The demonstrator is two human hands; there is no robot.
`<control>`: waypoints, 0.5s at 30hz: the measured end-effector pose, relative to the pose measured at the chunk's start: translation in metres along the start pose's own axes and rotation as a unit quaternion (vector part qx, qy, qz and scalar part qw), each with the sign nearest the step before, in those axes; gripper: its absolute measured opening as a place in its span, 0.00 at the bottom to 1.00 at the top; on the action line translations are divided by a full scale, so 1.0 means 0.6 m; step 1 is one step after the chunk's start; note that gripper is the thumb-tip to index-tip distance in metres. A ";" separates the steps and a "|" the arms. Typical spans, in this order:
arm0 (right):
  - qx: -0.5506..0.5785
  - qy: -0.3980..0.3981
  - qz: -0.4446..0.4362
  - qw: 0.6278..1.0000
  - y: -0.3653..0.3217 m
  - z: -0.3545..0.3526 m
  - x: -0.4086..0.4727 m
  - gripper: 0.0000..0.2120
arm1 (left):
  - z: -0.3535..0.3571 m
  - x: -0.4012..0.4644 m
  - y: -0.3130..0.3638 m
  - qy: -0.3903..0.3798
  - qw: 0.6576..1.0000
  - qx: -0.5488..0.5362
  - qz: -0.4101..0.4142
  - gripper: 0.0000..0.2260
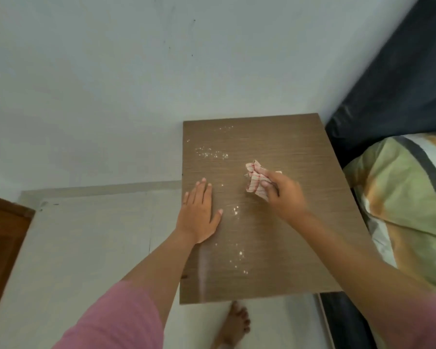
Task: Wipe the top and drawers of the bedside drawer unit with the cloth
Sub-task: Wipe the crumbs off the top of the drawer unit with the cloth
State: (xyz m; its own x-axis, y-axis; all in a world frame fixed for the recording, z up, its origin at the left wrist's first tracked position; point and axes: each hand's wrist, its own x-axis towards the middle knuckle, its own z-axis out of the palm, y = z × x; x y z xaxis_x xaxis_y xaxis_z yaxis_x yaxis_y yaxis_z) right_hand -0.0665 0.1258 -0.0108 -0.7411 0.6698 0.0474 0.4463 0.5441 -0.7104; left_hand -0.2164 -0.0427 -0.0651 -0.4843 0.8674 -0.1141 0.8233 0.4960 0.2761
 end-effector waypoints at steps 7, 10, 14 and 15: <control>0.015 0.001 -0.019 1.000 0.047 0.034 0.196 0.19 | 0.020 0.093 -0.047 -0.005 0.999 0.031 -0.032 0.35; -0.010 0.003 0.001 1.000 0.066 0.053 0.273 0.19 | 0.022 0.100 -0.047 -0.018 0.999 0.024 -0.039 0.36; -0.069 -0.049 0.037 0.996 0.080 0.090 0.336 0.19 | 0.018 0.106 -0.049 -0.033 0.998 0.007 -0.047 0.36; -0.086 -0.070 0.037 0.993 0.081 0.101 0.344 0.19 | 0.018 0.106 -0.050 -0.037 0.998 0.003 -0.049 0.36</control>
State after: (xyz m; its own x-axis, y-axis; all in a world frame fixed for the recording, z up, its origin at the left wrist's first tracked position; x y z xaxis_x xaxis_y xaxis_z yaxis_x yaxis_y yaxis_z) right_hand -0.2284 0.2598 -0.0779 -0.7602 0.6406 -0.1079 0.5727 0.5825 -0.5769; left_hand -0.2685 -0.0021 -0.0912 -0.5398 0.8152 -0.2097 0.7751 0.5786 0.2540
